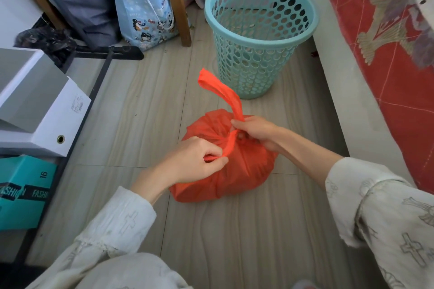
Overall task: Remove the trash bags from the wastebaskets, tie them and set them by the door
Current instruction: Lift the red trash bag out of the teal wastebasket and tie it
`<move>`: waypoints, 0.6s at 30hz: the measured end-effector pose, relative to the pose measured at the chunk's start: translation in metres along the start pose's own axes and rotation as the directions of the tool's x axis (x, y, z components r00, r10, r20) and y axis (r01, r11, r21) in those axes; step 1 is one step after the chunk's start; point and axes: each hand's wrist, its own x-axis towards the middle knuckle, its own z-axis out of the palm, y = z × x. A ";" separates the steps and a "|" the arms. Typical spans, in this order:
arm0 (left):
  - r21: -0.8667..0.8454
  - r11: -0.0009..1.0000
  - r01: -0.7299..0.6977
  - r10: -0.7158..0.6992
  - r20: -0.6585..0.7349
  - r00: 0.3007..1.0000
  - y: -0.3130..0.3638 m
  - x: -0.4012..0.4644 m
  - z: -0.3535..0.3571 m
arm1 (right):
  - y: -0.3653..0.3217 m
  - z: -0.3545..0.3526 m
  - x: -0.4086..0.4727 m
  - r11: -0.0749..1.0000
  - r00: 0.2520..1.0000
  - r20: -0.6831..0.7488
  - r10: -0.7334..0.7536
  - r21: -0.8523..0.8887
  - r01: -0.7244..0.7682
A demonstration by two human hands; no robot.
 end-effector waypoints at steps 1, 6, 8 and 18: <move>0.020 0.999 0.042 -0.043 0.056 0.998 -0.002 0.001 -0.003 | 0.001 -0.003 0.000 1.000 1.000 0.026 -0.003 -0.016 0.004; -0.398 0.852 0.339 -0.329 0.095 0.940 -0.013 0.010 -0.018 | 0.011 -0.012 0.001 0.999 0.982 0.188 0.025 0.027 -0.030; -0.311 0.903 0.295 -0.329 -0.060 0.942 -0.025 0.016 -0.009 | 0.014 -0.014 -0.001 0.998 0.972 0.235 0.010 0.056 -0.024; -0.247 0.962 0.119 -0.143 -0.081 0.986 -0.019 0.035 0.033 | 0.009 -0.014 -0.018 0.994 0.944 0.325 -0.054 -0.076 0.083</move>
